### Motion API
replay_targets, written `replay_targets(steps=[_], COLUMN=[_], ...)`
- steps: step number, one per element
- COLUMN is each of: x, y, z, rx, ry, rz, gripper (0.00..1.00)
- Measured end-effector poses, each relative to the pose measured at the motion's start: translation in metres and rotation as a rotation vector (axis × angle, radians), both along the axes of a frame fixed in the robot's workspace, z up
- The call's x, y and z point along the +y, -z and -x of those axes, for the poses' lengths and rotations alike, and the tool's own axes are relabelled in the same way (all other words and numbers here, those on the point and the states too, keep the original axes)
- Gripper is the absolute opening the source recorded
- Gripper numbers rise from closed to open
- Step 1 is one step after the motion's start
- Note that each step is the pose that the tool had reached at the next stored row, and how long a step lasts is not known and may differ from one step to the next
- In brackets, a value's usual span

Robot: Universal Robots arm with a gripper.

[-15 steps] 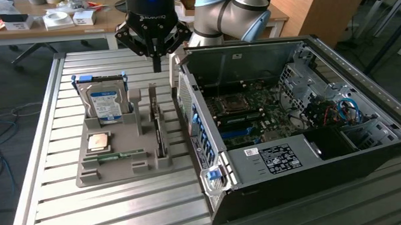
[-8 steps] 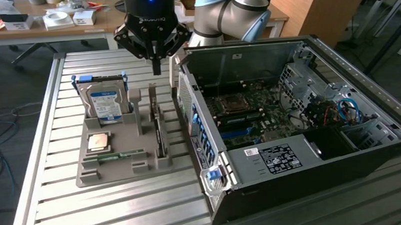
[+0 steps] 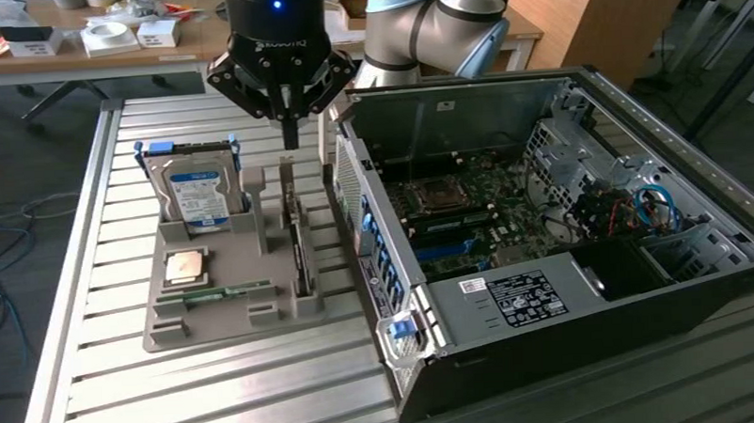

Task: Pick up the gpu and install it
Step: 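Reach for the gpu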

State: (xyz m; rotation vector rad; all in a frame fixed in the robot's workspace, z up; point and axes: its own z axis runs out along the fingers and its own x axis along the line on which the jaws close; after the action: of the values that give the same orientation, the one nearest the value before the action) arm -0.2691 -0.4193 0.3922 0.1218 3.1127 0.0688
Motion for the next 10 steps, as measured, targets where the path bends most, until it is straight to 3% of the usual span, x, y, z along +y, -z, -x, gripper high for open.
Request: replay_targets(steps=[3, 10], x=[-0.0025, -0.0025], y=[0.0001, 0.0001], z=[0.0015, 0.0063], rx=[-0.0001, -0.0001], ry=[0.0, 0.0], rz=[-0.0001, -0.0001], gripper=[0.11, 0.11])
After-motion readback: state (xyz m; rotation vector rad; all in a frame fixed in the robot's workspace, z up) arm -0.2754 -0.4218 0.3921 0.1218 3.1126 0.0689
